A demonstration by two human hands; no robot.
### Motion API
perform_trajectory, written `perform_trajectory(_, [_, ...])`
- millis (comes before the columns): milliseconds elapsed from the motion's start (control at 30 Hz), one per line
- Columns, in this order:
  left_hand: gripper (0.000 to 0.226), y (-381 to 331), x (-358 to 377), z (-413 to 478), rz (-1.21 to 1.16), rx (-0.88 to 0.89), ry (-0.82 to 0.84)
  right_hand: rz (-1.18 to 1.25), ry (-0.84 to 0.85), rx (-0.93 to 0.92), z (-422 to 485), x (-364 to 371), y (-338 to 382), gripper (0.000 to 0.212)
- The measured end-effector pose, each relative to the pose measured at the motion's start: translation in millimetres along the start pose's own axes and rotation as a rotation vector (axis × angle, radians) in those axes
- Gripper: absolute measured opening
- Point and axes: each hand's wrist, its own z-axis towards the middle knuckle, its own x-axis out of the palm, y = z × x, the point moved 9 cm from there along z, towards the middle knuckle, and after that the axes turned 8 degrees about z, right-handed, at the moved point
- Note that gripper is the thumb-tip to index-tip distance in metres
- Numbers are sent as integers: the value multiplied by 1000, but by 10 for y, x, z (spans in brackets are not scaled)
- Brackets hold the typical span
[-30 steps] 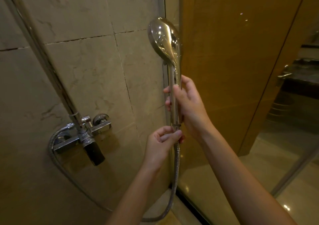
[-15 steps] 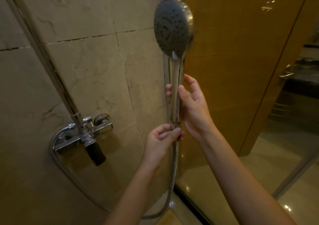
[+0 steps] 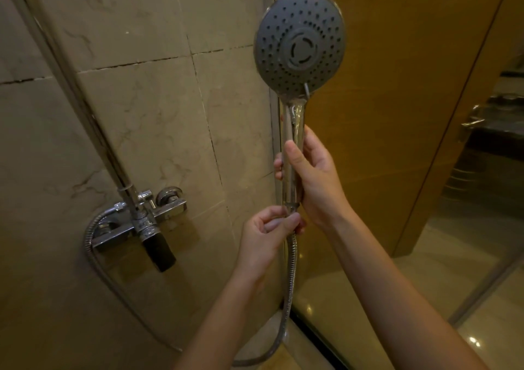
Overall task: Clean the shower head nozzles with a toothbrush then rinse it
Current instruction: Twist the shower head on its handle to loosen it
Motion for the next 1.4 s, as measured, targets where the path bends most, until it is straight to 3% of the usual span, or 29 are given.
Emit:
perform_trajectory(133, [25,-23,-8,10,1,17,-8,51,-28,-7,0,-16,31,40])
perform_trajectory(400, [27,-40,-7,1,-7,35,-7,175,-3,58,-4,19,6,34])
perform_trajectory(600, [25,19,29,-23,-9,24,-2,-44,-45,58,-19,-48,-20,51])
perform_trajectory(800, [25,39,17,-19,-14,32,-1,-59,25,22,-32,-34,51,30])
perform_trajectory(933, [25,1,20,-12,-2,44,26,0,18,29,-19,-33,90,57])
perform_trajectory(1400, [32,48,67,-30,68,41,102,176,115,132,73,51,100,38])
